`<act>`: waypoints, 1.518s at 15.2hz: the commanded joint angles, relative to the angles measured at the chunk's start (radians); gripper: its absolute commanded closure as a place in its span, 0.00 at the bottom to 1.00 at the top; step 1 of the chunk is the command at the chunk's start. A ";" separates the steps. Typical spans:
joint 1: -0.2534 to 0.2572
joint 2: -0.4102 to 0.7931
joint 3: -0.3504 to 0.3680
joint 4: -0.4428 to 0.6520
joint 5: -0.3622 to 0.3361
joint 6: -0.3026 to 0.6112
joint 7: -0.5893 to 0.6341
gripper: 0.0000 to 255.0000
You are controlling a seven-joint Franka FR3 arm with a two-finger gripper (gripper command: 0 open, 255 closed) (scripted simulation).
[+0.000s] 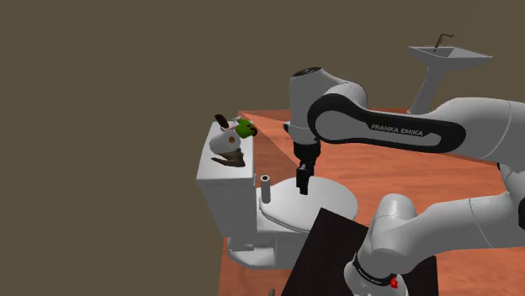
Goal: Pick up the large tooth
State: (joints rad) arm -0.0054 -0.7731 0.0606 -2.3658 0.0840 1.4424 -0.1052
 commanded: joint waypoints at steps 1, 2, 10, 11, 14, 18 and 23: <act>0.000 0.000 0.000 0.000 0.000 0.000 0.000 0.00; -0.005 0.018 -0.019 -0.003 0.007 0.038 -0.015 0.00; -0.023 0.202 -0.175 0.016 0.107 0.317 -0.154 0.00; -0.022 0.230 -0.195 0.024 0.126 0.347 -0.176 0.00; -0.013 0.317 -0.254 0.058 0.196 0.428 -0.247 0.00; 0.005 0.446 -0.333 0.124 0.320 0.508 -0.357 0.00; 0.023 0.624 -0.422 0.241 0.522 0.547 -0.516 0.00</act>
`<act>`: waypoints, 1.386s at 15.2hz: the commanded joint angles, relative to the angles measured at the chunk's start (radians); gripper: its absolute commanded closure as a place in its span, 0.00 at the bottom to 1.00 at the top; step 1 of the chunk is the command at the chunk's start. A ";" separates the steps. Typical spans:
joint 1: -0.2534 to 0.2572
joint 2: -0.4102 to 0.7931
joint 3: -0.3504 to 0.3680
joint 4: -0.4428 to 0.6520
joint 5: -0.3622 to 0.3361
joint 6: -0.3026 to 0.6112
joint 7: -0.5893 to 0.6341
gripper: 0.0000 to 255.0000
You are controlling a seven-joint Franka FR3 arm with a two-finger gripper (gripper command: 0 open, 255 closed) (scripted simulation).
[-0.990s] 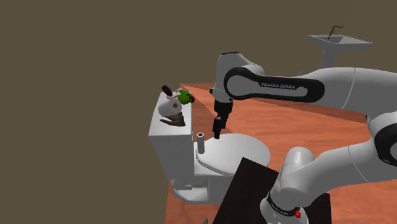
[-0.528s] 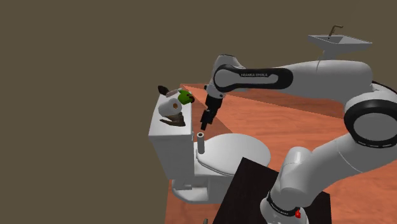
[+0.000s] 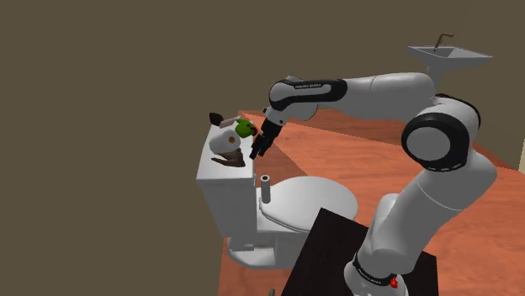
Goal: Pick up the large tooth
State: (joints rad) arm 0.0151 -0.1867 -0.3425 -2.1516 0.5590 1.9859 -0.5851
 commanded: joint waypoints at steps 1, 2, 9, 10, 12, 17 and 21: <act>0.002 0.076 -0.033 0.055 0.093 0.002 -0.068 0.00; 0.000 0.115 -0.046 0.085 0.139 -0.003 -0.099 0.00; -0.070 0.400 -0.085 0.329 0.467 -0.096 -0.274 0.00; -0.087 0.442 -0.083 0.369 0.510 -0.114 -0.289 0.00; -0.093 0.453 -0.079 0.370 0.522 -0.111 -0.300 0.00; -0.096 0.480 -0.073 0.344 0.547 -0.087 -0.347 0.00; -0.096 0.488 -0.070 0.336 0.555 -0.079 -0.361 1.00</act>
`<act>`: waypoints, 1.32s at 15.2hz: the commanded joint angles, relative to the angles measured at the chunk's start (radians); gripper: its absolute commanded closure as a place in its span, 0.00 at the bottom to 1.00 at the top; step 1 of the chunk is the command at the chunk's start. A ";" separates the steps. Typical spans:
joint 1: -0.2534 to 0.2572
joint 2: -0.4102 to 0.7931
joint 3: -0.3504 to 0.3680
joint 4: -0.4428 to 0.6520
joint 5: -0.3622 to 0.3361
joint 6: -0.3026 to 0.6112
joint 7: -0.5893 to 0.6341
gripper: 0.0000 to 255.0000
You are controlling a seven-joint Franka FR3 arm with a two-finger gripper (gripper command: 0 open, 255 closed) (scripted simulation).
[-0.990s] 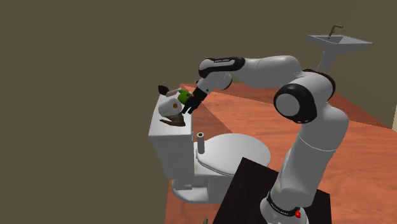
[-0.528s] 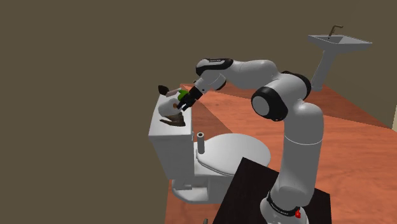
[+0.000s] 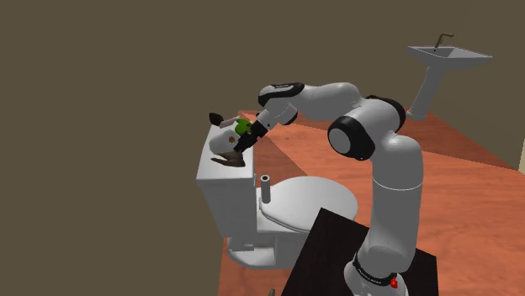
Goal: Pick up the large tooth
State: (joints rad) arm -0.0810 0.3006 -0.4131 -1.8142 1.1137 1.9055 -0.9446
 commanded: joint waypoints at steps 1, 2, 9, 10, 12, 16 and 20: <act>0.000 0.001 0.000 -0.001 0.001 0.001 -0.001 1.00; 0.000 0.001 0.000 -0.002 0.001 0.001 -0.002 1.00; 0.000 0.002 0.000 -0.001 0.001 0.000 -0.002 1.00; 0.001 -0.004 -0.002 0.004 -0.004 -0.004 0.007 1.00; 0.002 -0.015 -0.004 0.013 -0.015 -0.013 0.026 1.00; 0.003 -0.036 -0.009 0.035 -0.035 -0.033 0.063 1.00; 0.004 -0.054 -0.013 0.060 -0.053 -0.054 0.100 1.00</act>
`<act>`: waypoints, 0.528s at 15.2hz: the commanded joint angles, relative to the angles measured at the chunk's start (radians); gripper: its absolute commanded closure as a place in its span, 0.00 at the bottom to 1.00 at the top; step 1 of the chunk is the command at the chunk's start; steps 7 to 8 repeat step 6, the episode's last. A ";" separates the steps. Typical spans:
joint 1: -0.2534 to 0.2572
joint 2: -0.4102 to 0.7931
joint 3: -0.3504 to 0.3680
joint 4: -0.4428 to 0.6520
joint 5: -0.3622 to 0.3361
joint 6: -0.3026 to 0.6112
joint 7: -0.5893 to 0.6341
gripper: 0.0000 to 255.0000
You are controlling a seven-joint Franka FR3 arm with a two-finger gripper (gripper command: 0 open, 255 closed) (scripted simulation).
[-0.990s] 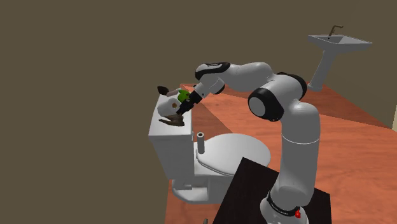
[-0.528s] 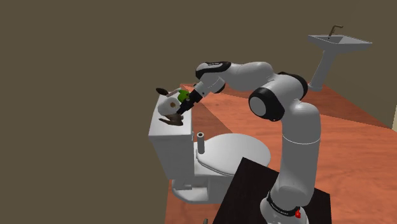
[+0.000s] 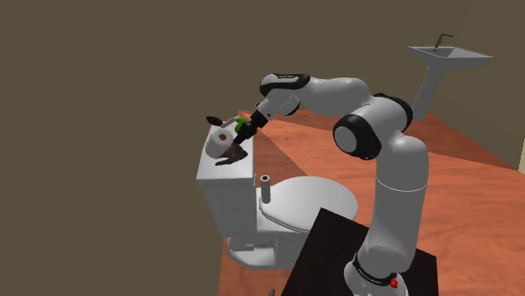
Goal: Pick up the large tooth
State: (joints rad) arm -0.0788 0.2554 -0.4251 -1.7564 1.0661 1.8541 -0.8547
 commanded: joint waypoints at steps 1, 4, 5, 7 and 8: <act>0.002 -0.013 -0.001 0.009 -0.010 -0.009 0.019 1.00; 0.002 -0.024 -0.004 0.031 -0.022 -0.026 0.047 1.00; 0.002 -0.024 -0.004 0.032 -0.023 -0.027 0.049 1.00; 0.002 -0.024 -0.004 0.032 -0.023 -0.027 0.048 1.00; 0.002 -0.024 -0.004 0.032 -0.023 -0.027 0.048 1.00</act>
